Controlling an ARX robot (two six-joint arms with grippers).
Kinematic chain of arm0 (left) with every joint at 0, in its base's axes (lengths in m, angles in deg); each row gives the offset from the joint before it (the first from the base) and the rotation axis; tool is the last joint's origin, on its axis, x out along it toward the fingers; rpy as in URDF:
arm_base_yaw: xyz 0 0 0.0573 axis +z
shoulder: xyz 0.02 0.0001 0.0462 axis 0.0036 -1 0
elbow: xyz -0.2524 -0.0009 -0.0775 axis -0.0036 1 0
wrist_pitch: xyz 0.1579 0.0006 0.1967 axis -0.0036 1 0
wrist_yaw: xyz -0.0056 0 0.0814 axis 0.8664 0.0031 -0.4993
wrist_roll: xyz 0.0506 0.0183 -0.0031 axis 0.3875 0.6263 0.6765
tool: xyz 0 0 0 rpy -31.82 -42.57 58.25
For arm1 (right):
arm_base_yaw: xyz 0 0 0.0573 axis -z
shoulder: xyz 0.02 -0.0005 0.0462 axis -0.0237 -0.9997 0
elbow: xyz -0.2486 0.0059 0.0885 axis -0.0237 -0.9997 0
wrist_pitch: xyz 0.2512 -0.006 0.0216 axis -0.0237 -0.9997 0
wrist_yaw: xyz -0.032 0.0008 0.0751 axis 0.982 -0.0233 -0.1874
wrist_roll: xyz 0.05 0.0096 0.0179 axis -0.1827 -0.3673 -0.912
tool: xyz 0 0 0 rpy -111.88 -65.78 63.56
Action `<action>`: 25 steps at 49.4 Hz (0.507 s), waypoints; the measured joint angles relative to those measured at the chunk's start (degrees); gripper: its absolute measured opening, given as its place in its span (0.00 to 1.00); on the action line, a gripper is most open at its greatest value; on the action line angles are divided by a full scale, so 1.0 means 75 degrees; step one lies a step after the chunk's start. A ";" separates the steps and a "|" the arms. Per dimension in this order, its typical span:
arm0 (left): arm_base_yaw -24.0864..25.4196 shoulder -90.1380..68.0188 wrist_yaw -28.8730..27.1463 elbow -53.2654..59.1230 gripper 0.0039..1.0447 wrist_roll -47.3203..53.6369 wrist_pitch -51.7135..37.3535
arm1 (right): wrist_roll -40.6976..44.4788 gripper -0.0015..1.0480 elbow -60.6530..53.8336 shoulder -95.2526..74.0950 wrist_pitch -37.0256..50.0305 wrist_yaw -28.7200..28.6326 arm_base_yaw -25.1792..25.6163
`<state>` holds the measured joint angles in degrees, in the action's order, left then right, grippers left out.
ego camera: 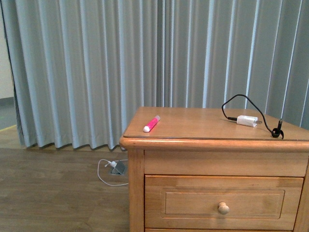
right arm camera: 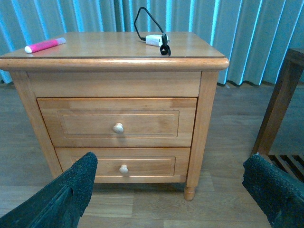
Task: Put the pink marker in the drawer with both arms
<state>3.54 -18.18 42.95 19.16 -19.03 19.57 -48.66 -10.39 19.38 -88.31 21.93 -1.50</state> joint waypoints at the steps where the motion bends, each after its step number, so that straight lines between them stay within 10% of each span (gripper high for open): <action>1: 0.0000 0.0000 0.0000 0.0000 0.95 0.0000 0.0000 | 0.0000 0.92 0.0000 0.0000 0.0000 0.0003 0.0000; 10: 0.0000 0.0000 0.0000 0.0000 0.95 0.0000 0.0000 | -0.0026 0.92 0.0003 -0.0015 -0.0020 -0.0076 0.0017; 16: 0.0000 0.0000 0.0003 0.0000 0.95 0.0000 0.0000 | -0.0262 0.92 0.0256 -0.0819 -0.0889 -0.1652 0.0385; 25: 0.0000 -0.0003 -0.0003 0.0000 0.95 -0.0003 0.0000 | -0.0358 0.92 0.0580 -0.2935 0.0539 -0.1093 -0.0195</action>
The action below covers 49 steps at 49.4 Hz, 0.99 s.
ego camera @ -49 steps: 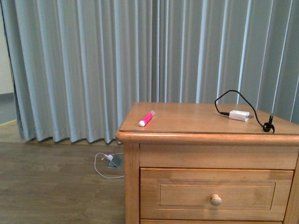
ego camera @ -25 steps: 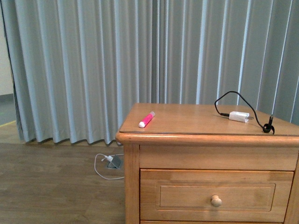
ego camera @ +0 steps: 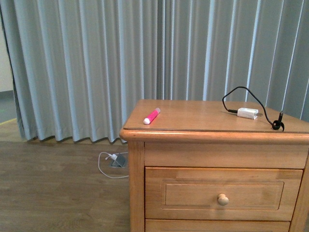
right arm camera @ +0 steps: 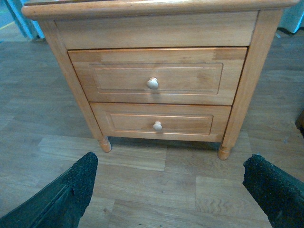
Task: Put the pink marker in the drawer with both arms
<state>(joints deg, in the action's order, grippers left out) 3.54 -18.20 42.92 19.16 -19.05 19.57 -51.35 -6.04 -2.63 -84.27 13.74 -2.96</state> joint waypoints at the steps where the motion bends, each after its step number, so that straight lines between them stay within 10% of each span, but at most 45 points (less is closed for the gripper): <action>1: 0.0000 0.0000 0.0003 0.0000 0.95 0.0000 0.0000 | 0.0003 0.92 0.0035 -0.0291 0.0224 0.0070 -0.0090; 18: 0.0000 0.0000 0.0003 0.0000 0.95 0.0000 0.0000 | -0.0012 0.92 0.1381 -0.6688 0.4806 0.1020 -0.0918; 49: 0.0000 0.0000 0.0003 0.0000 0.95 0.0000 0.0000 | -0.0204 0.92 0.4779 -1.1628 0.5852 0.2017 -0.1821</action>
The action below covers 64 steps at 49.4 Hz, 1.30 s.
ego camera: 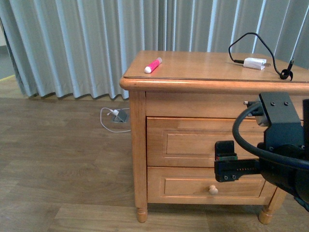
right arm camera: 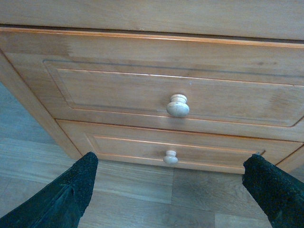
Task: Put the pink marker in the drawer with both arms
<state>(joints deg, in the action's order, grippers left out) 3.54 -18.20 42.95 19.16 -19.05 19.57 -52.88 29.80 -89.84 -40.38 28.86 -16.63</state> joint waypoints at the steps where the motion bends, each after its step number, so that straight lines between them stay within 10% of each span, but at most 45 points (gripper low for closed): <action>1: 0.0000 0.0000 0.0000 0.0000 0.95 0.0000 0.0000 | -0.0006 0.92 0.0052 -0.0047 0.0000 0.0015 -0.0009; 64: 0.0000 0.0000 0.0000 0.0000 0.95 0.0000 0.0000 | -0.0023 0.92 0.3669 -0.3369 -0.0525 0.0644 0.0251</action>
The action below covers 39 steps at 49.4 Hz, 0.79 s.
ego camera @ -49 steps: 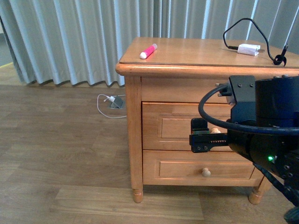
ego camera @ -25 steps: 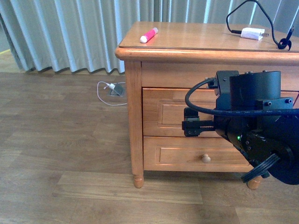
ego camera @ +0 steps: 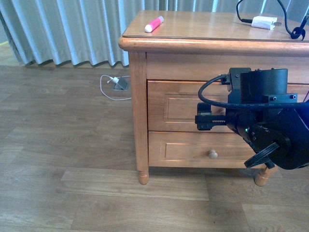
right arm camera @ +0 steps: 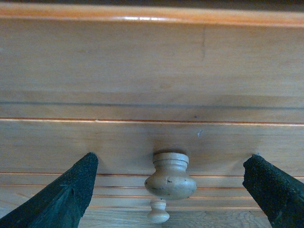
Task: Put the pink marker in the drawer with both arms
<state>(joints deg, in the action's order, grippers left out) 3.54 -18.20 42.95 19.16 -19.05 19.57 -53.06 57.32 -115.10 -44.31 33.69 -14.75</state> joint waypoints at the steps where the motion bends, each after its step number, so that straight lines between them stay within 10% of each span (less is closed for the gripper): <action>1: 0.0000 0.0000 0.0000 0.0000 0.95 0.0000 0.0000 | 0.0015 0.92 0.0009 0.0000 0.0000 0.0003 0.0006; 15: 0.0000 0.0000 0.0000 0.0000 0.95 0.0000 0.0000 | 0.0079 0.84 0.0093 -0.0154 -0.0050 0.0006 0.0029; 39: 0.0000 0.0000 0.0000 0.0000 0.95 0.0000 0.0000 | 0.0154 0.24 0.0099 -0.0157 -0.0015 0.0070 0.0038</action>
<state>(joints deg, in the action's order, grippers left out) 3.54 -18.20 42.95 19.16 -19.05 19.57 -51.90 58.06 -116.28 -44.42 34.22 -14.46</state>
